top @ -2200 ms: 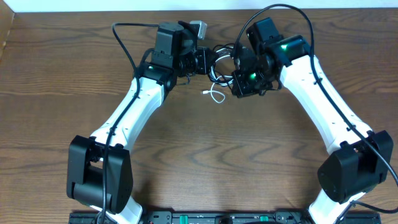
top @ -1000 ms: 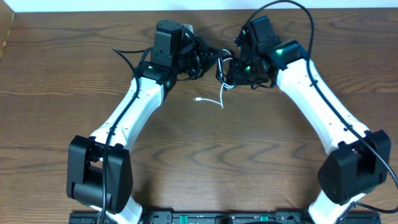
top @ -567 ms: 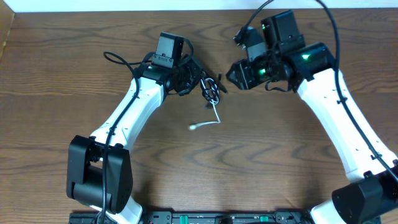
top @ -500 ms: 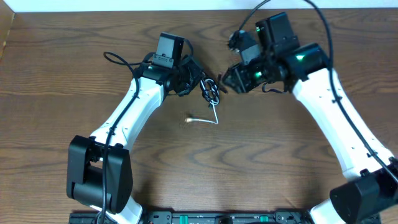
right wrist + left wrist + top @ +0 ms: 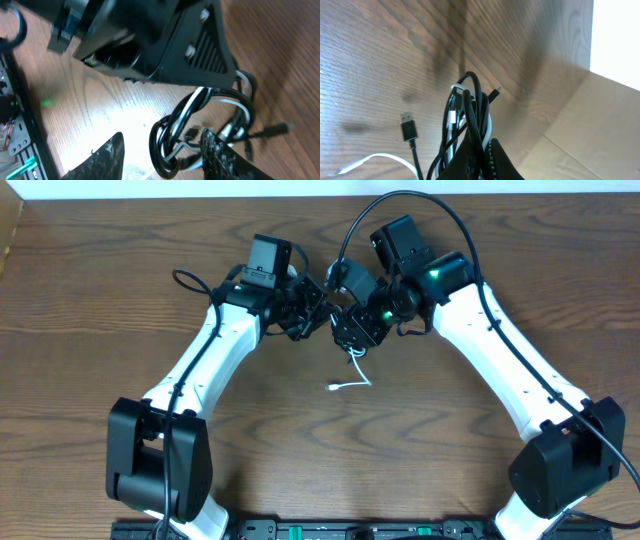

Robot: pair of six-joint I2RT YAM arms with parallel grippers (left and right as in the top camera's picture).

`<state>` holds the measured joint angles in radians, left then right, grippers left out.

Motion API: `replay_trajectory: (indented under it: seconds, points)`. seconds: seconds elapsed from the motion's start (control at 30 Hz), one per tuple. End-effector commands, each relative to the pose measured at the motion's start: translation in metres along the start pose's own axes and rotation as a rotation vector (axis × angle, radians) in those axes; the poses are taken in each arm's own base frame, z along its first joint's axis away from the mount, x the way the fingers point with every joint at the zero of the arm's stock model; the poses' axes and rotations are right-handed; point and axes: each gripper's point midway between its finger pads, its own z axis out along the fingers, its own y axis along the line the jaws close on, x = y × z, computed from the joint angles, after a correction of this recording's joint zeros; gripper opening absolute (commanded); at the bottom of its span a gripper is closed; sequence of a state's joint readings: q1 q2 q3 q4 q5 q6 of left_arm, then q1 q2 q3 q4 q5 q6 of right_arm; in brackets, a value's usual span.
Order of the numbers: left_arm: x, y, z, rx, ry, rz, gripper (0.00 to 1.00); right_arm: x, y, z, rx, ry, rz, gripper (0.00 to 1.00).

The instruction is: Untangle cables

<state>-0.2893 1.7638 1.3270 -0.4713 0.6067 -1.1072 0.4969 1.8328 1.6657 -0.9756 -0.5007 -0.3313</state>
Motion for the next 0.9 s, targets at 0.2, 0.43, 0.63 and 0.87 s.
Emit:
replay_trajectory:
  seconds: [0.2, 0.43, 0.63, 0.87]
  points:
    - [0.009, -0.008, -0.006, 0.054, 0.090, -0.041, 0.07, 0.007, 0.005, 0.013, -0.044, 0.012, -0.039, 0.25]
    - [0.009, -0.008, -0.007, 0.055, 0.092, -0.044, 0.07, -0.001, 0.006, 0.015, -0.059, -0.023, -0.005, 0.01]
    - [0.004, -0.006, -0.006, 0.044, 0.061, 0.026, 0.07, -0.005, 0.001, 0.010, -0.048, -0.043, 0.076, 0.01]
    - [-0.010, -0.002, -0.012, 0.049, 0.020, 0.327, 0.07, -0.015, -0.022, -0.040, -0.159, -0.182, 0.348, 0.01]
